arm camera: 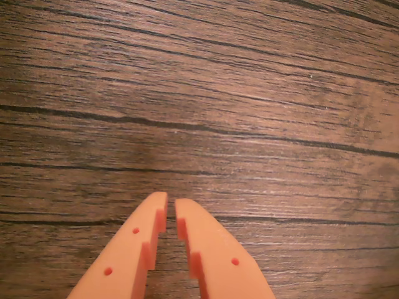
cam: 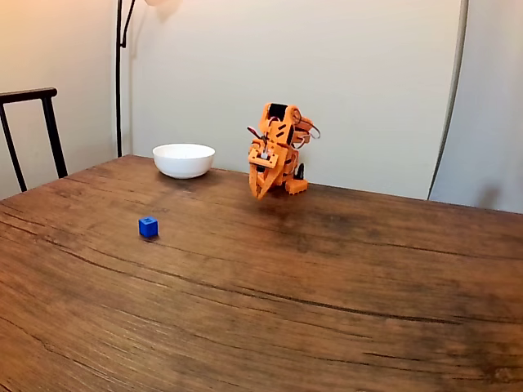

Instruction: Grasp the cube and drop it in the bowl

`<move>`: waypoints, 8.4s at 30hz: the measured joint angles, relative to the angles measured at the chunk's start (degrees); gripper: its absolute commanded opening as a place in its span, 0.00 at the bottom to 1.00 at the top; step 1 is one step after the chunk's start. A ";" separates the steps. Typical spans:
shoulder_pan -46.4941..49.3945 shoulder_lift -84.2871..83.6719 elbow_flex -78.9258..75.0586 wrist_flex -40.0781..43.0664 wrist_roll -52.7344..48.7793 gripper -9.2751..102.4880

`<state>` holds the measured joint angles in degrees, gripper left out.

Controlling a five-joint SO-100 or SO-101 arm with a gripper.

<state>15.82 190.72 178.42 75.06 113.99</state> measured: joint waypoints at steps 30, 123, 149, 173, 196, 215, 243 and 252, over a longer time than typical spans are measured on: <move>0.00 0.00 0.00 0.00 0.00 0.08; 0.26 -1.58 -18.28 -24.17 -15.03 0.08; 7.91 -62.49 -54.76 -34.98 -15.03 0.08; 8.96 -93.78 -55.63 -61.61 -17.58 0.21; 10.37 -111.01 -67.24 -65.65 -13.71 0.51; 10.37 -117.25 -67.50 -66.45 -13.71 0.51; 10.28 -119.97 -65.65 -72.07 -13.71 0.26; 10.28 -119.79 -64.25 -72.86 -13.80 0.21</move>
<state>26.10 70.93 114.17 2.20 100.20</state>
